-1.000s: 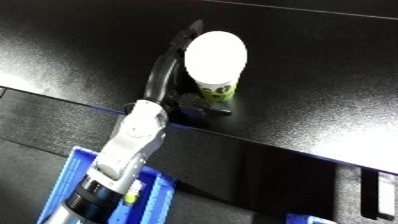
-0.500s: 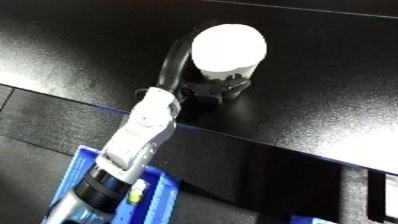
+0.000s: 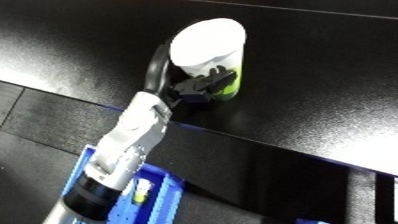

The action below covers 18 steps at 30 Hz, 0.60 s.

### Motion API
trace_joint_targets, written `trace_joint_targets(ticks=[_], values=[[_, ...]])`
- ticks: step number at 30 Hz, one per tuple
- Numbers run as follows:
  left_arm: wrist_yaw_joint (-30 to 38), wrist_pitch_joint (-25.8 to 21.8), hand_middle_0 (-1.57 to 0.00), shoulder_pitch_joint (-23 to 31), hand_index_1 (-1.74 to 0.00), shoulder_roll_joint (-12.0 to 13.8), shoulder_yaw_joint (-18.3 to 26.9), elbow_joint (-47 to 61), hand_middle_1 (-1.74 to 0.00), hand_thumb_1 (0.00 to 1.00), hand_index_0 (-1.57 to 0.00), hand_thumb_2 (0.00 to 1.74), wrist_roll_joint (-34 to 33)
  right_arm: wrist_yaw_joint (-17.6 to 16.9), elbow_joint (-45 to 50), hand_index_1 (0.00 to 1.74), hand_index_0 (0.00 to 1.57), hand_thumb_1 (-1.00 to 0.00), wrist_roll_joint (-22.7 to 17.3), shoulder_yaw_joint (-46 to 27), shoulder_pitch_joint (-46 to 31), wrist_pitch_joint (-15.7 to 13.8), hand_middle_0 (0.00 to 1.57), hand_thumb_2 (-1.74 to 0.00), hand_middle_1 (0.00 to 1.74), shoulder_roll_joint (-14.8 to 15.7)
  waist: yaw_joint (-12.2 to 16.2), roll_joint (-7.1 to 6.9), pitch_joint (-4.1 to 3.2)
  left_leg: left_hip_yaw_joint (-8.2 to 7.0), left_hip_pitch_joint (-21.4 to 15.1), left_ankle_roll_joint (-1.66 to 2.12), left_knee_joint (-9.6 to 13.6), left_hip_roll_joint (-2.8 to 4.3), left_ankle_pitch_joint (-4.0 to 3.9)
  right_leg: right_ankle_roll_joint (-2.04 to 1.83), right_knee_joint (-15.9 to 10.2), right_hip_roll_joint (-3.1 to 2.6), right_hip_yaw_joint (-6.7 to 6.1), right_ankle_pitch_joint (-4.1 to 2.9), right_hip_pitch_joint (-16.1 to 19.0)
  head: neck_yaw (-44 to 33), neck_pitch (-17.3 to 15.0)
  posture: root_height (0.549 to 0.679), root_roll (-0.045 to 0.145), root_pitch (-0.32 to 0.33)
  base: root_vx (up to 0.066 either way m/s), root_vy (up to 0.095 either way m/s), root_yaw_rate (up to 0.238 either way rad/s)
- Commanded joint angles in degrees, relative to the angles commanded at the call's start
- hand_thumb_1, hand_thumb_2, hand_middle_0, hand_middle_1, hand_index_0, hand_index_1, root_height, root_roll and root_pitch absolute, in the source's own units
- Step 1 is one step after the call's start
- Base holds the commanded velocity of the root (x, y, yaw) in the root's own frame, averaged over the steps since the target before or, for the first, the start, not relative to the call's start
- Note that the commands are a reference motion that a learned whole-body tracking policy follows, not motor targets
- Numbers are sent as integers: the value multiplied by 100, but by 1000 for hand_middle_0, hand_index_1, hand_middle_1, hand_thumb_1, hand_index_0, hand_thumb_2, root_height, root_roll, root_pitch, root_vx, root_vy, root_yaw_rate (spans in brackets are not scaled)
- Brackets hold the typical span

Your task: Pick up the object and place it into the box

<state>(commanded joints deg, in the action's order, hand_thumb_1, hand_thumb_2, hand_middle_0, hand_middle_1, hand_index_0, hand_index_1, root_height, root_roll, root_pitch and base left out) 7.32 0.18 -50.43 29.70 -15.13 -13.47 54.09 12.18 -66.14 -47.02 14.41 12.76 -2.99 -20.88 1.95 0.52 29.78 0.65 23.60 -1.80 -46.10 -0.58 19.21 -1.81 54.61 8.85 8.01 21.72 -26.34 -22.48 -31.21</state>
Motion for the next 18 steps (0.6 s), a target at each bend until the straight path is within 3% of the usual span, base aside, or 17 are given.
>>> trace_joint_targets(ticks=[11, 18], values=[[785, -974, -1570, 1685, -1740, 428, 1616, 542, -1740, 1000, -1570, 1740, -425, -21, 96, 0, 0, 0, -154, -360, -423, -230, 0, 0, 0, -8, -360, 140, 1, 155, 0, 23, 104, -136, -70, 105, 16, 41, 81, 115, 73, 48, 84, 618, 54, -56, -38, -2, 120], [1254, -2314, -1570, 2665, -1740, 405, 2628, -678, -1740, 1000, -1570, 1740, -289, 9, 83, 0, 0, 0, -219, -473, -527, -276, 0, 0, 0, -16, -484, 187, 1, 207, -41, 39, 163, -156, -125, 155, 3, 40, 125, 183, 157, -192, 109, 619, 57, -58, -32, 2, 84]])
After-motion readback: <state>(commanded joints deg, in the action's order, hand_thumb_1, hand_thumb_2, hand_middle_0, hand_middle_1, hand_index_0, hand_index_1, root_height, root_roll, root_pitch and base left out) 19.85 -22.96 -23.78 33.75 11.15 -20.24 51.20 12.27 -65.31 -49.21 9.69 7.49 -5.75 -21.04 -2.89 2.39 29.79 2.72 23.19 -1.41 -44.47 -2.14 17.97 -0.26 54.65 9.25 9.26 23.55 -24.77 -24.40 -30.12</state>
